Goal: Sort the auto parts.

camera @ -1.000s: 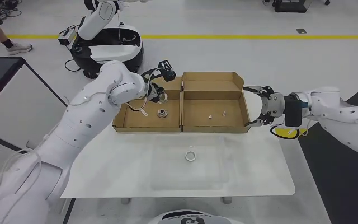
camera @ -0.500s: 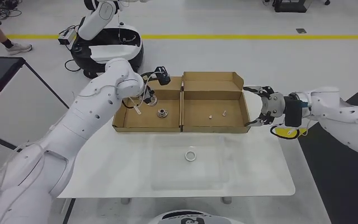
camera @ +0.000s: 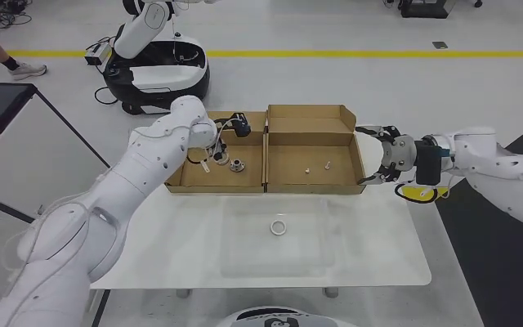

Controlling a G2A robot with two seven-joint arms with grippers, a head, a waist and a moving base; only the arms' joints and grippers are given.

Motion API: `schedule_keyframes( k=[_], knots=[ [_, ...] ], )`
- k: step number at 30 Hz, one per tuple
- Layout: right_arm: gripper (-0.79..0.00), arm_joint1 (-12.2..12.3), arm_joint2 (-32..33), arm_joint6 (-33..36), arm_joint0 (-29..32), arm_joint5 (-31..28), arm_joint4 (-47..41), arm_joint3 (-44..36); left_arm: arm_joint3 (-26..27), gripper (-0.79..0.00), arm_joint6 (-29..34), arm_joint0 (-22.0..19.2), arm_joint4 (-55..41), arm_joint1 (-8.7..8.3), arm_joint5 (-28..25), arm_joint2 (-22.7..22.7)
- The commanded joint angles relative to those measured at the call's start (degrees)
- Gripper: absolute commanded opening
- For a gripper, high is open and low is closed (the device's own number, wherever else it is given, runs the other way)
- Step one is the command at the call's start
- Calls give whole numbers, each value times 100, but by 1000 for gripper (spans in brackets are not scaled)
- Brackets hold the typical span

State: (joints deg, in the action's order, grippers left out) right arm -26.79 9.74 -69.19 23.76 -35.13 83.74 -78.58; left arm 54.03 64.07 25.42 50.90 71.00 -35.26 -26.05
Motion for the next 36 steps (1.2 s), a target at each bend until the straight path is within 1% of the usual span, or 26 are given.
schedule_keyframes(
  k=[1,12,16,21,28,36],
  knots=[
    [0,0,0,0,0,0,0,0,-242,-785,-61,-35,69,86,-66,103],
    [0,0,0,0,0,0,0,0,-1323,-785,-816,-111,469,545,-161,485],
    [0,0,0,0,0,0,0,0,-1743,-785,-1109,-95,558,695,-125,559],
    [0,0,0,0,0,0,0,0,-2094,-785,-1284,-128,603,860,-148,610],
    [0,0,0,0,0,0,0,0,-2556,-785,-1610,-145,786,1054,-103,670],
    [0,0,0,0,0,0,0,0,-2957,-785,-1848,-153,921,1213,-25,687]
  ],
)
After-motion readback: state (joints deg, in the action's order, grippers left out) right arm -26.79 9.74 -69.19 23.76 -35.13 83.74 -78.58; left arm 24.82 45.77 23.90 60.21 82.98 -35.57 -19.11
